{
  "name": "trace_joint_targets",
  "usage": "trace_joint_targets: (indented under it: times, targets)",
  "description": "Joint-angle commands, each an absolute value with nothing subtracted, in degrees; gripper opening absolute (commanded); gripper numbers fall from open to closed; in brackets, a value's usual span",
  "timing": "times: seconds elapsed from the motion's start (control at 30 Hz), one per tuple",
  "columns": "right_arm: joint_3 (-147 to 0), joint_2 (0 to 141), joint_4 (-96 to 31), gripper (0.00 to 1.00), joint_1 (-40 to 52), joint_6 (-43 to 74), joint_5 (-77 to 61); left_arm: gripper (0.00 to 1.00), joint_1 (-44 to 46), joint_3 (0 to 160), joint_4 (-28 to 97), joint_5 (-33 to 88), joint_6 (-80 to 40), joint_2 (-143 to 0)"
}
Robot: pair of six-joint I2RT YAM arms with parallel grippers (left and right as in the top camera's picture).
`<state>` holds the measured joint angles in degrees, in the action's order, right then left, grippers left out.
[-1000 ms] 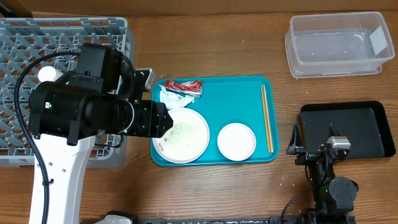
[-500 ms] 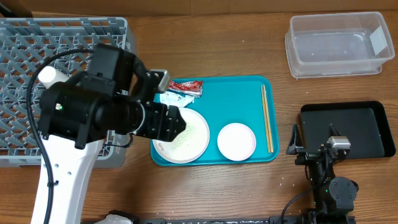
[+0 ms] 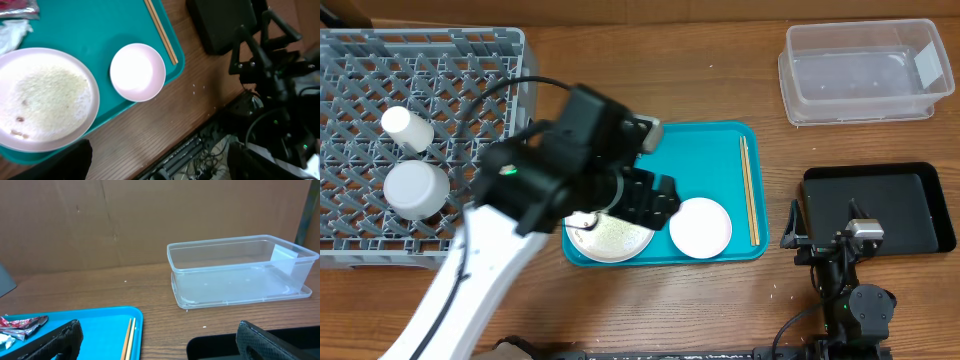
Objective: Sort waste into correct bins and load items into the dishwasher
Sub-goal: 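Lower the left gripper onto the small pink bowl and grasp it, then lift the small pink bowl and carry it to the rack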
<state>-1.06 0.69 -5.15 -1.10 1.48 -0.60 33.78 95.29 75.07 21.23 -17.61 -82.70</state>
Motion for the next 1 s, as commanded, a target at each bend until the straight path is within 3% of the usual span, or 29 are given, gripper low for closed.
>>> trace_joint_targets:
  times: [0.0,0.07,0.13,0.17,0.37,0.6,0.97]
  targets:
    - [-0.47,0.16,-4.86,1.00,-1.34,1.45,-0.10,0.89,37.17,92.12,71.61,17.04,-19.77,-86.76]
    - [-0.47,0.16,-4.86,1.00,-1.37,1.45,-0.12,0.87,39.05,91.42,68.55,14.63,-19.75,-89.73]
    - [-0.47,0.16,-4.86,1.00,-1.37,1.45,-0.12,0.74,40.49,91.39,67.07,12.21,-19.75,-92.49]
    - [-0.47,0.16,-4.86,1.00,-1.34,1.45,-0.12,0.72,41.01,91.39,66.74,10.85,-19.75,-93.69]
    - [-0.47,0.16,-4.86,1.00,-1.34,1.45,-0.12,0.75,43.33,91.37,65.47,9.56,-21.96,-102.37]
    - [-0.47,0.16,-4.86,1.00,-1.37,1.45,-0.12,0.63,47.94,91.37,63.26,10.79,-23.75,-110.69]
    - [-0.47,0.16,-4.86,1.00,-1.34,1.45,-0.12,0.56,54.15,91.31,58.83,7.81,-28.84,-112.79]
